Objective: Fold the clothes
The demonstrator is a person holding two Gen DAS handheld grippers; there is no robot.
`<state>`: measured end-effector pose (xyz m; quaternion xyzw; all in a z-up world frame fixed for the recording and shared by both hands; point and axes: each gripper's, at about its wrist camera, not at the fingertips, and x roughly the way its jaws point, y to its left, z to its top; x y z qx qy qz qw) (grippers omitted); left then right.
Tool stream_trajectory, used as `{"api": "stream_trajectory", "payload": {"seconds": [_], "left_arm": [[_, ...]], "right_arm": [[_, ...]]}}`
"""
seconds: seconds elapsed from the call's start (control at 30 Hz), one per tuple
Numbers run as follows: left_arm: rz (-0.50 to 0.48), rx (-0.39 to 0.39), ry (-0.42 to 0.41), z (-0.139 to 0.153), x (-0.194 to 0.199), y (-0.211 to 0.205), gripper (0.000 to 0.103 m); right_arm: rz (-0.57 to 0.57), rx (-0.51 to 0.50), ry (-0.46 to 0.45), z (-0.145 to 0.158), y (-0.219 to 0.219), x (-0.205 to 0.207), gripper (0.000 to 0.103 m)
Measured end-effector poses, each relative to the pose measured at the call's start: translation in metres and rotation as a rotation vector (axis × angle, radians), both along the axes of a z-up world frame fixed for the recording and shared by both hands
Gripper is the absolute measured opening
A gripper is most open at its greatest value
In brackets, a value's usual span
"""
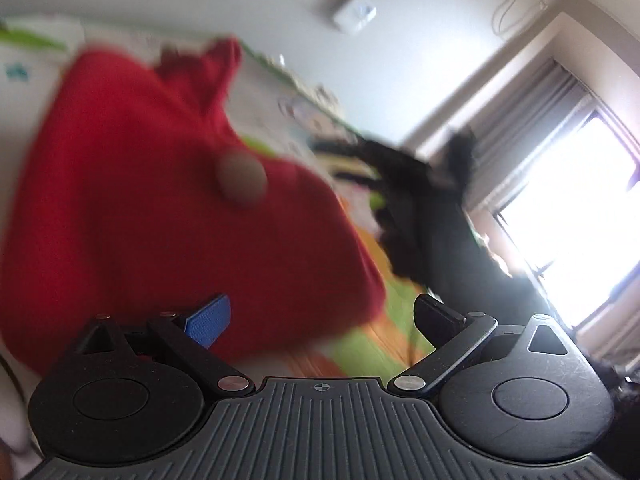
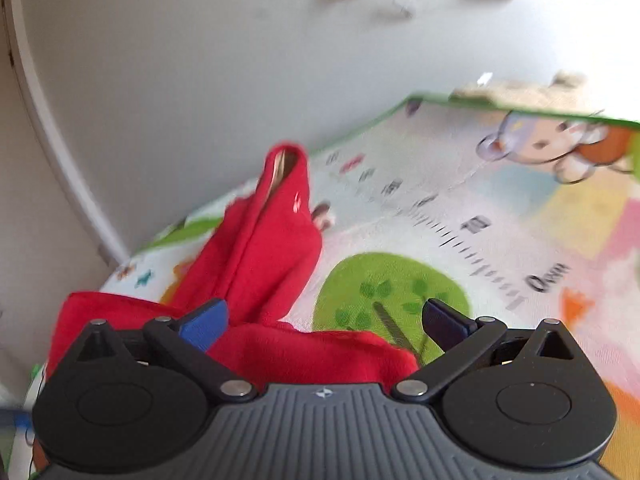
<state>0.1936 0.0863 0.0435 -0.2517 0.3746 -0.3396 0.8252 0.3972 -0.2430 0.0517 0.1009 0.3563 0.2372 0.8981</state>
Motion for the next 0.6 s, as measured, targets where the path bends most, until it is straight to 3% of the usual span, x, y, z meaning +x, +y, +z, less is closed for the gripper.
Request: {"api": "stream_trajectory", "payload": {"seconds": [0.1, 0.3, 0.37, 0.6], "left_arm": [[-0.022, -0.012, 0.069, -0.018, -0.004, -0.012, 0.1], [0.077, -0.001, 0.167, -0.039, 0.01, 0.003, 0.1], [0.105, 0.005, 0.143, -0.034, 0.016, 0.014, 0.1], [0.261, 0.092, 0.076, -0.014, 0.04, 0.06, 0.1]], "right_arm": [[0.081, 0.026, 0.104, -0.015, 0.011, 0.032, 0.103], [0.154, 0.047, 0.205, -0.04, 0.018, 0.045, 0.103], [0.189, 0.075, 0.201, -0.039, 0.014, 0.033, 0.103], [0.353, 0.017, 0.18, -0.035, 0.039, -0.035, 0.103]]}}
